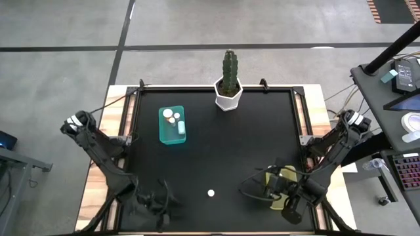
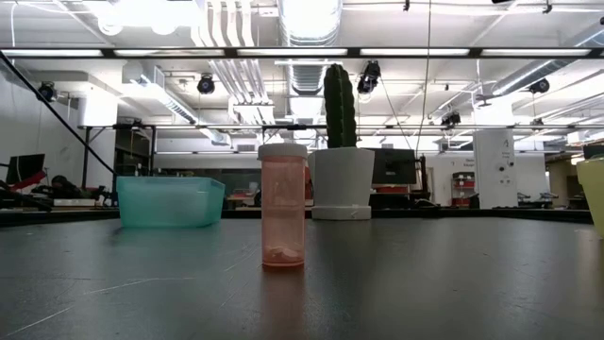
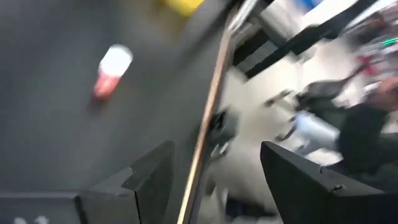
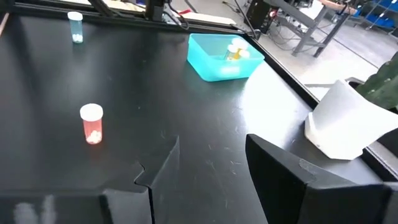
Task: Pick and place medicine bottles into bin by pill shape (circle, oval)
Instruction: Put the blue tablet bottle into the yellow bin
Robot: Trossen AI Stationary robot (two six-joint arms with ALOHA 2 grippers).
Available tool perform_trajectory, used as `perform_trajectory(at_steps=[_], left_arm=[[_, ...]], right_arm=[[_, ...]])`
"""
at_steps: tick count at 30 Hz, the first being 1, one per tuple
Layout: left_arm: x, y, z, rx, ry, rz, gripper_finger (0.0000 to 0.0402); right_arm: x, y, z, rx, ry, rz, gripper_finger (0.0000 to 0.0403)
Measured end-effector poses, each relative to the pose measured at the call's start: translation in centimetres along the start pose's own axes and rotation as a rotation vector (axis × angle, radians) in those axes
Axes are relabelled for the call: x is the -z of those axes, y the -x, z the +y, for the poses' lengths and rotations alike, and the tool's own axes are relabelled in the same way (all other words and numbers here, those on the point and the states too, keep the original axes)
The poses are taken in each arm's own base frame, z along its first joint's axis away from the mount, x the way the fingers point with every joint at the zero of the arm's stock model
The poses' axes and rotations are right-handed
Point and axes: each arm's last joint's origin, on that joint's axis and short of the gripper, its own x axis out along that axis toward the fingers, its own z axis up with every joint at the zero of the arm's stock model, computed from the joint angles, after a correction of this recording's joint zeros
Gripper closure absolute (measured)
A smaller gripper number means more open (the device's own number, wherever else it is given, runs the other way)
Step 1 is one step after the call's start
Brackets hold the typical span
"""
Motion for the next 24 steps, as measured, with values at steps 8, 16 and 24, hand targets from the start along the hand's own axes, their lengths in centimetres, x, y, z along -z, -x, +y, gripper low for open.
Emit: perform_trajectory(at_steps=[8, 16, 24], left_arm=[[0.8, 1.5, 0.3, -0.295, 0.213, 0.261, 0.0180], [2.4, 2.7, 2.6, -0.608, 0.322, 0.529, 0.0180], [2.5, 3.4, 3.5, -0.722, 0.328, 0.557, 0.0180]], right_arm=[[0.2, -0.2, 0.3, -0.001, 0.000, 0.002, 0.0225], [0.2, -0.2, 0.3, -0.002, -0.014, 0.001, 0.0225], [0.1, -0.2, 0.4, -0.005, -0.023, -0.002, 0.0225]])
